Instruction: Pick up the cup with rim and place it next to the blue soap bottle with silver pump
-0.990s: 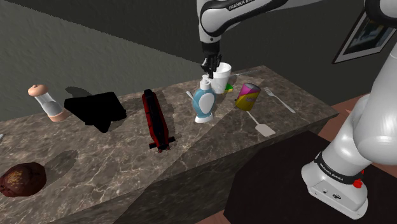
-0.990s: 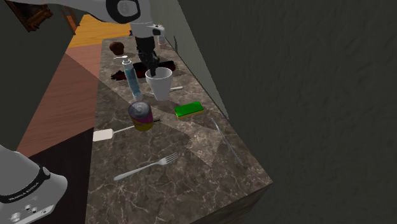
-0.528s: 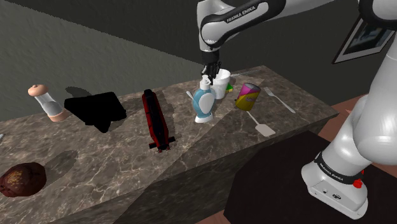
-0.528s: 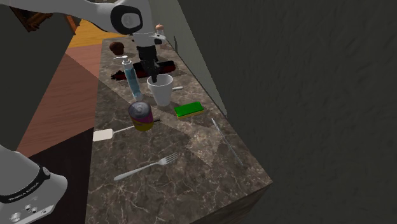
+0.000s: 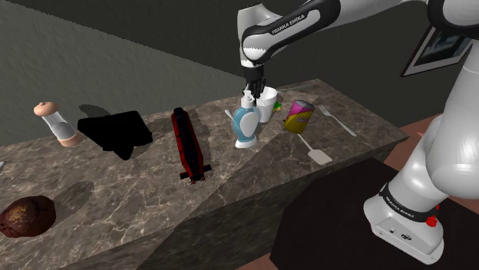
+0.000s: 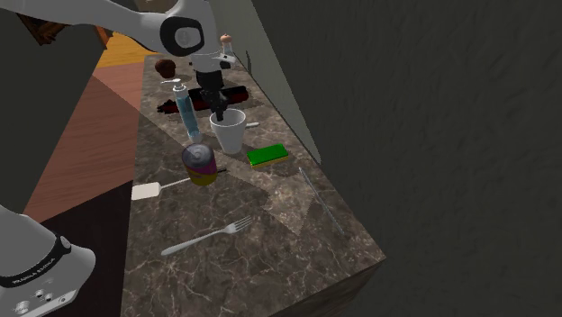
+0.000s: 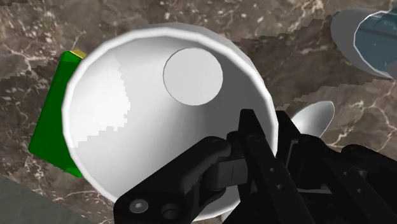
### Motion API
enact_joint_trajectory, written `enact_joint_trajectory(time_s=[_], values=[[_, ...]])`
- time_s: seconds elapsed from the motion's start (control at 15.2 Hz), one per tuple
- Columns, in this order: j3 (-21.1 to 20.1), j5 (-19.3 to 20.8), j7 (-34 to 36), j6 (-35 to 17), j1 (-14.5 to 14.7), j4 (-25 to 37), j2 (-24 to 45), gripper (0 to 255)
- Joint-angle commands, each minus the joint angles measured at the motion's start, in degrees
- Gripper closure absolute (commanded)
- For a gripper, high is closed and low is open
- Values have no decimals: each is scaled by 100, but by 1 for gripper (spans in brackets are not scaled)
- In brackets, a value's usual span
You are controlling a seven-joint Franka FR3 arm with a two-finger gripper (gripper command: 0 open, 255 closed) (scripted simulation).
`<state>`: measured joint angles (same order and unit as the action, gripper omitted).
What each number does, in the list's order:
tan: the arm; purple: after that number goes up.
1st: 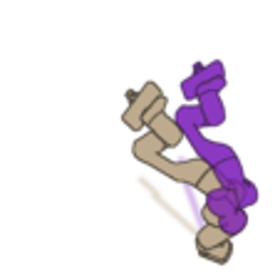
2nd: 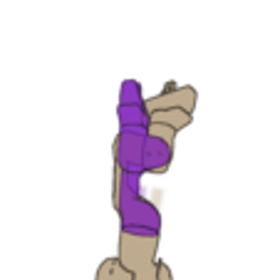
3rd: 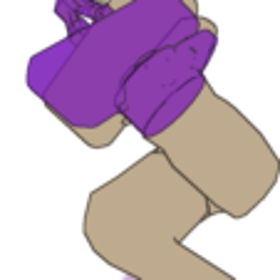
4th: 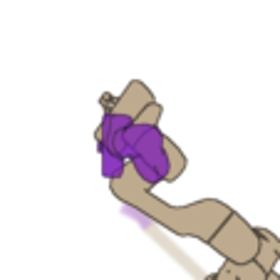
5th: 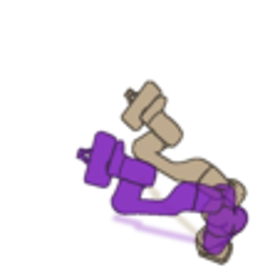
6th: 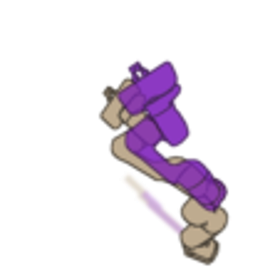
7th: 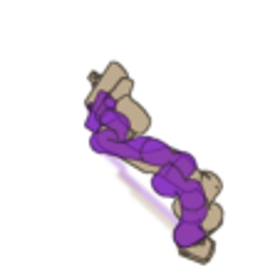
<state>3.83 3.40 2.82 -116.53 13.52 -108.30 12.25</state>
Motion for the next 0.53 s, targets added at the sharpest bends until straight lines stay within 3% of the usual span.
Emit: enact_joint_trajectory(time_s=[0.0, 0.07, 0.13, 0.46], values=[[0, 0, 0, -2, 0, 0, -1, 255], [0, 0, 0, -2, 0, 0, -1, 255], [0, 0, 0, -2, 0, 0, -1, 0], [0, 0, 0, -2, 0, 0, -2, 0]])
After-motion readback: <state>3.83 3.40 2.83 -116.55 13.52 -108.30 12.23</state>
